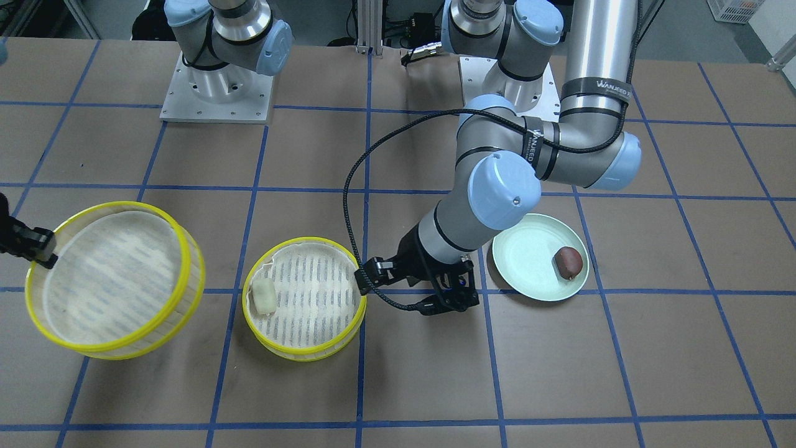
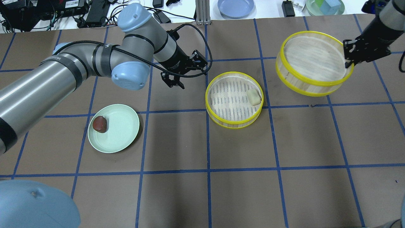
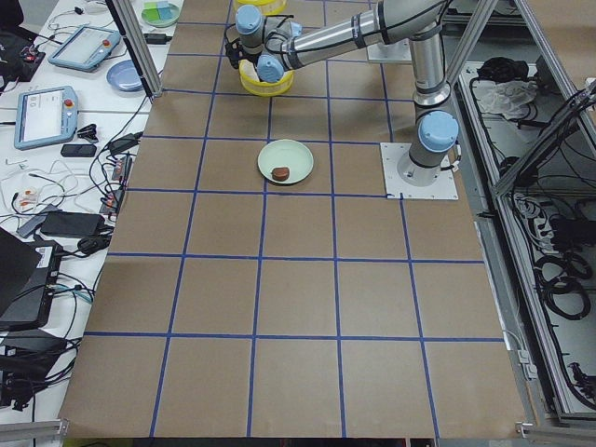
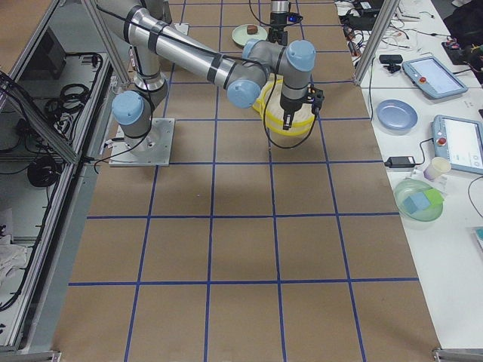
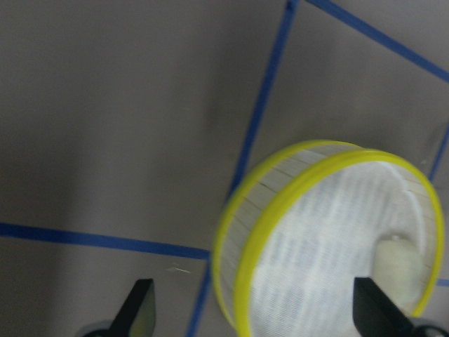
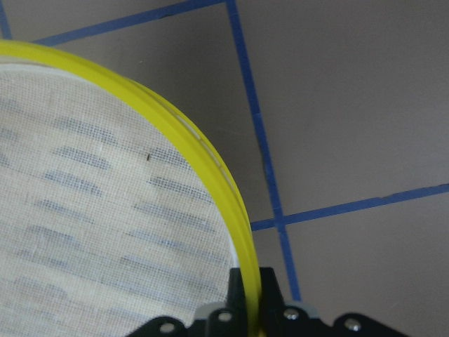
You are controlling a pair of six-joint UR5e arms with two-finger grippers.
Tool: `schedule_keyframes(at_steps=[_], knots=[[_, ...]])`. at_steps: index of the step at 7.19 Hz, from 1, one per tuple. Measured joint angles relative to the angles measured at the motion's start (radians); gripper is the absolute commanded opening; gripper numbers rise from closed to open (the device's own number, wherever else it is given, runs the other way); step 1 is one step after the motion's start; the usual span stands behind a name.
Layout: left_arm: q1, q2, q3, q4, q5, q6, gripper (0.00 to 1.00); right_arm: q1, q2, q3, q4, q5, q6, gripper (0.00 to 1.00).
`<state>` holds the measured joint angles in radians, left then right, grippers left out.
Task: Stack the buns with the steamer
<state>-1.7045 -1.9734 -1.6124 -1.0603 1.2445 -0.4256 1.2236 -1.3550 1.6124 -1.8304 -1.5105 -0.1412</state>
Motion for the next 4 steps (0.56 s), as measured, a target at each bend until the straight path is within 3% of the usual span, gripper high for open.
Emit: schedule_keyframes(at_steps=[2,4], knots=[[0.114,0.057,0.012,-0.157,0.203,0.222,1.00,0.171,-0.016,0.042,-0.015,-0.004,0.174,0.00],[0.222,0.079,0.003,-0.281,0.341,0.367,1.00,0.307,-0.016,0.090,-0.086,-0.035,0.333,0.00]])
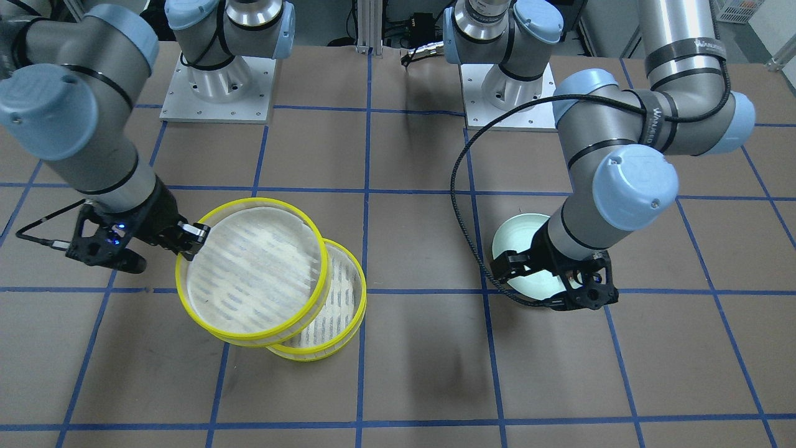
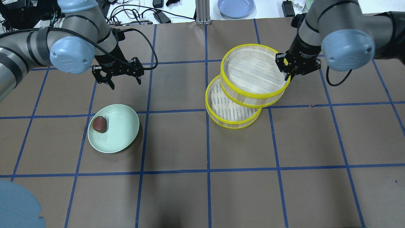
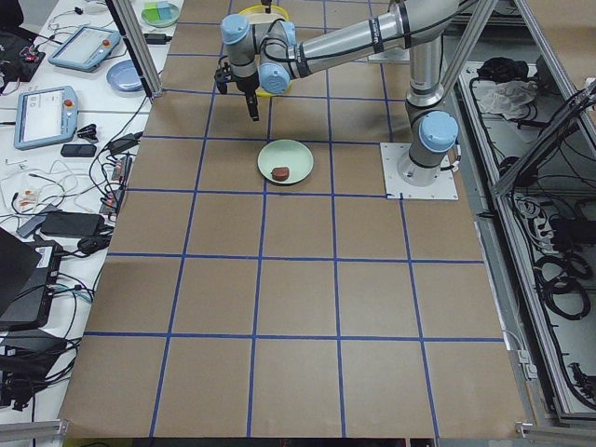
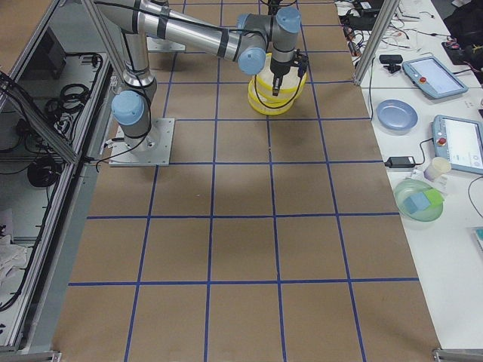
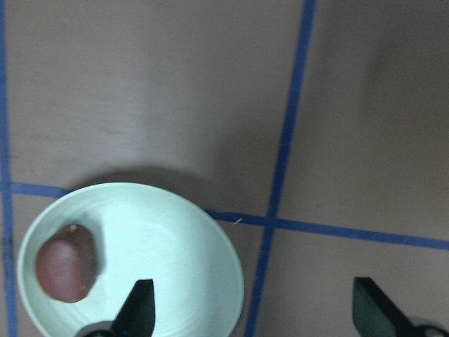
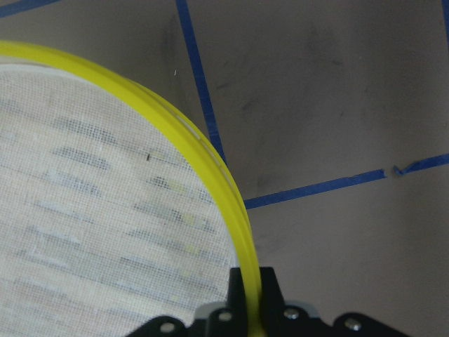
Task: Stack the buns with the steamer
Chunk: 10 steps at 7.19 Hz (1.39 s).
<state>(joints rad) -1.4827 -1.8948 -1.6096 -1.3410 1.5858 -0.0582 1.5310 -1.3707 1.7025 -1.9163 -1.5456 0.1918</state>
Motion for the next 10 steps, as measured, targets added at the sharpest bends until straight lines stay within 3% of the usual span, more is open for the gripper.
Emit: schedule_keyframes(at_steps=[3,8,9,10], knots=[[0.122,-0.017,-0.062,-0.076,0.077,0.172,1.00,0.077,0.017,0.120,-0.214,-0.045,0.124,0.00],[0.180,-0.116,-0.124,-0.065,0.116,0.223,0.97,0.118,0.038,0.131,-0.240,-0.066,0.179,0.00],[0.180,-0.129,-0.124,-0.062,0.116,0.214,0.71,0.118,0.039,0.131,-0.240,-0.074,0.176,0.00],[0.180,-0.138,-0.124,-0.056,0.115,0.203,0.39,0.118,0.040,0.131,-0.240,-0.078,0.176,0.00]])
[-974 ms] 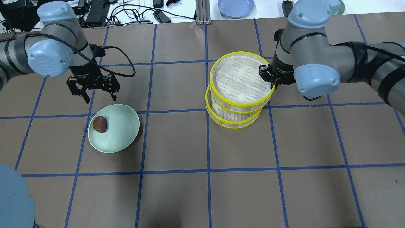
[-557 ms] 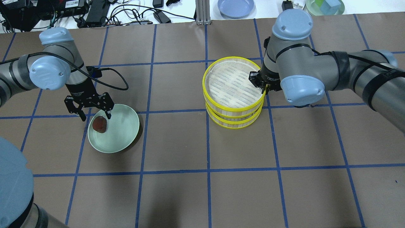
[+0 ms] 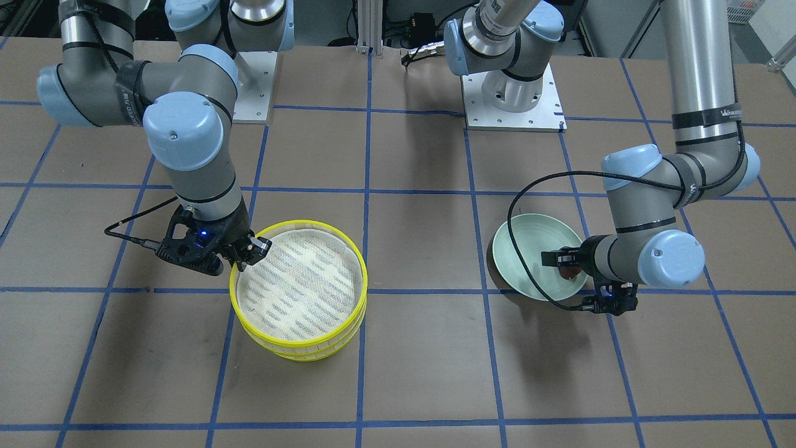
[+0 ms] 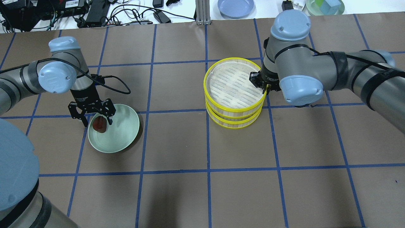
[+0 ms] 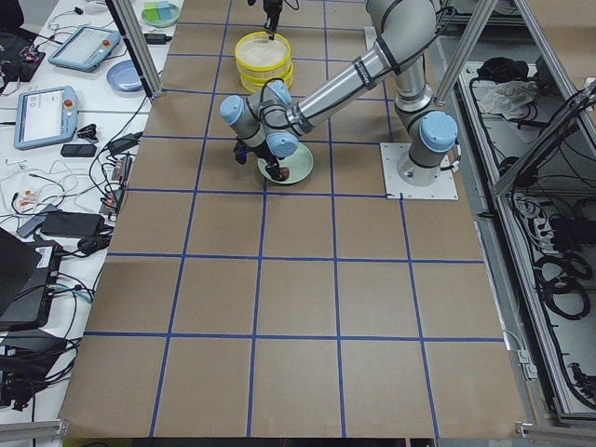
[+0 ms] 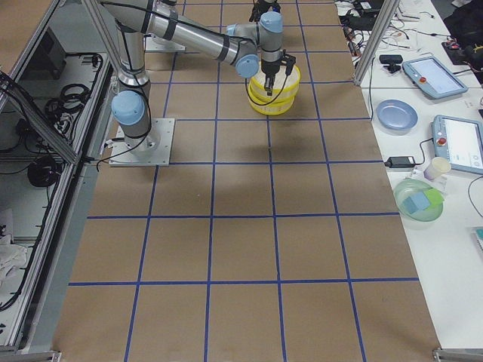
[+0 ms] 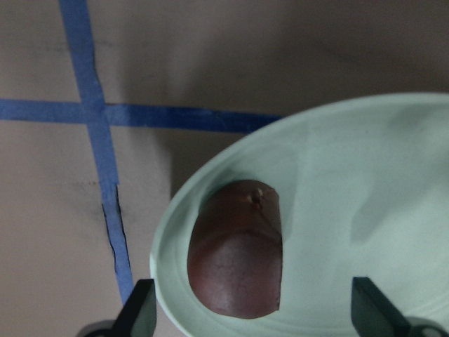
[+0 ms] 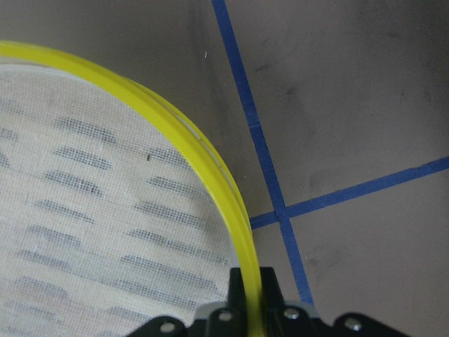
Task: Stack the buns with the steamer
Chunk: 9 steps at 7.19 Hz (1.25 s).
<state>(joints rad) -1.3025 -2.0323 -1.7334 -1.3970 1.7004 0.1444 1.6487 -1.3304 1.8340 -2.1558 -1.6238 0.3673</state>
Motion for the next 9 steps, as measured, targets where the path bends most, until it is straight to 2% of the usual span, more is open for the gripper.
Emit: schedule_keyframes(at_steps=[1,4,5,6,7,8,9], knots=[[0.000,-0.006,0.000,0.007,-0.003,-0.007,0.00,-0.001,0.002,0.001,0.001,-0.002,0.001,0.00],[0.000,-0.010,0.010,0.013,-0.006,-0.014,0.00,-0.001,0.004,0.002,0.010,0.006,0.001,0.00],[0.000,0.002,0.019,0.012,-0.032,-0.016,0.00,-0.001,0.004,0.002,0.012,0.007,0.000,0.00],[-0.003,0.024,0.036,0.008,-0.096,-0.024,0.00,-0.001,0.004,0.002,0.016,0.006,0.000,0.00],[-0.012,0.049,0.057,0.001,-0.162,-0.056,0.00,-0.001,0.003,0.003,0.023,0.004,-0.002,0.20],[-0.034,0.080,0.076,-0.005,-0.237,-0.123,0.00,-0.001,0.003,0.003,0.029,0.005,-0.003,0.54],[-0.066,0.116,0.092,-0.009,-0.333,-0.207,0.00,-0.001,0.003,0.002,0.032,0.006,-0.003,0.83]])
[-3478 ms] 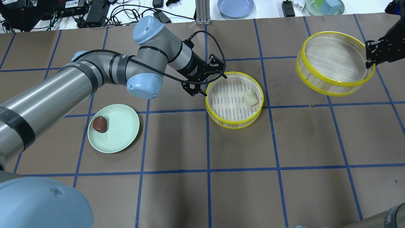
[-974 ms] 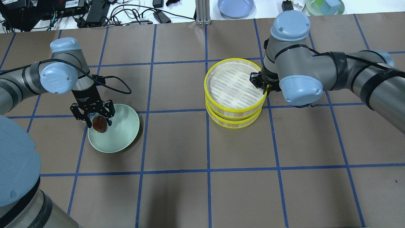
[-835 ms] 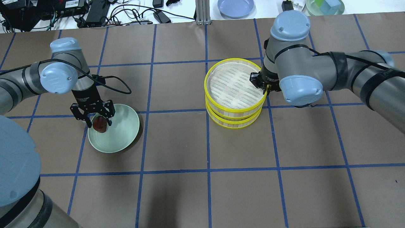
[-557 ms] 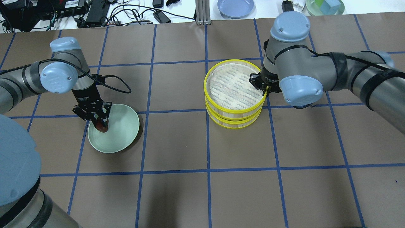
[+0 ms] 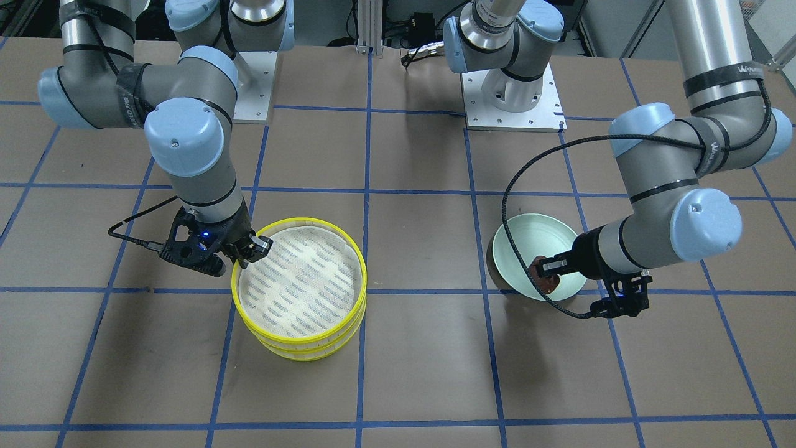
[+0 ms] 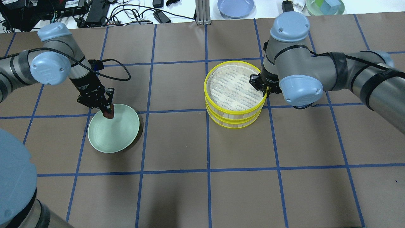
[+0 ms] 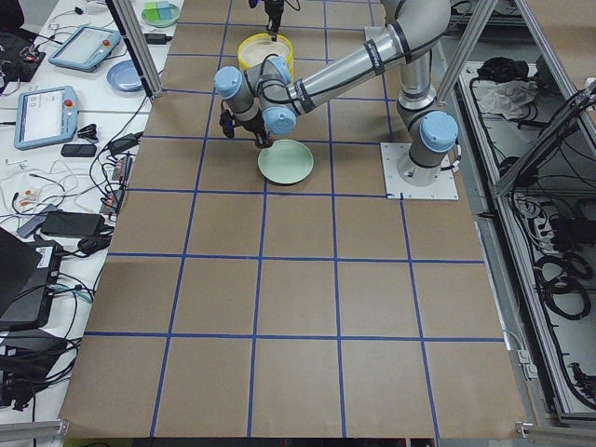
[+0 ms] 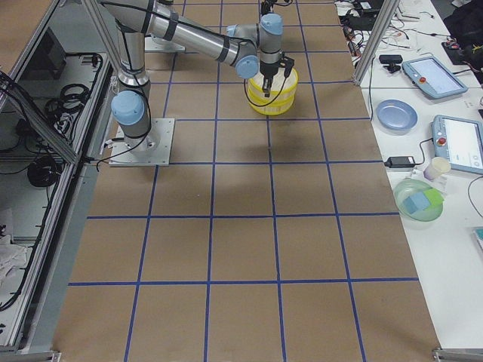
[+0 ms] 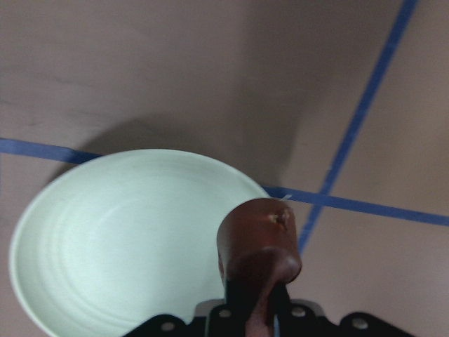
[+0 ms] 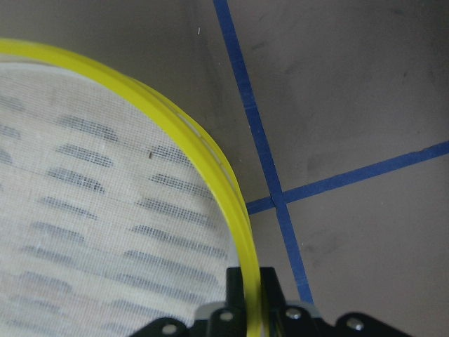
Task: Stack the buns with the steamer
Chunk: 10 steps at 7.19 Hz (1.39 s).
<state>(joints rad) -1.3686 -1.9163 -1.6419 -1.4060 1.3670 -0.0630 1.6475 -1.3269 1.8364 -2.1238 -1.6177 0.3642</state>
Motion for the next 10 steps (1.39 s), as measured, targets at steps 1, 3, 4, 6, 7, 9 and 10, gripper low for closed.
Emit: schedule_keyframes(at_steps=[1,3,4,6,7,9,10], knots=[[-0.039,0.031,0.009,0.001,-0.097,-0.086,0.00,0.000,0.000,0.000,0.000,0.001,0.000,1.00],[-0.116,0.067,0.015,0.034,-0.267,-0.214,0.00,-0.005,-0.003,-0.015,-0.005,-0.003,-0.003,1.00],[-0.155,0.067,0.015,0.078,-0.343,-0.279,0.00,-0.030,-0.008,-0.046,0.019,-0.001,-0.016,1.00],[-0.247,0.047,0.011,0.180,-0.436,-0.388,0.06,-0.129,-0.031,-0.150,0.160,0.026,-0.125,1.00],[-0.279,0.035,0.006,0.219,-0.483,-0.424,0.06,-0.165,-0.070,-0.208,0.247,0.037,-0.172,1.00],[-0.322,-0.002,0.000,0.254,-0.555,-0.477,0.38,-0.181,-0.203,-0.301,0.471,0.047,-0.201,1.00],[-0.345,-0.023,-0.001,0.281,-0.566,-0.492,0.87,-0.179,-0.275,-0.316,0.539,0.070,-0.204,1.00]])
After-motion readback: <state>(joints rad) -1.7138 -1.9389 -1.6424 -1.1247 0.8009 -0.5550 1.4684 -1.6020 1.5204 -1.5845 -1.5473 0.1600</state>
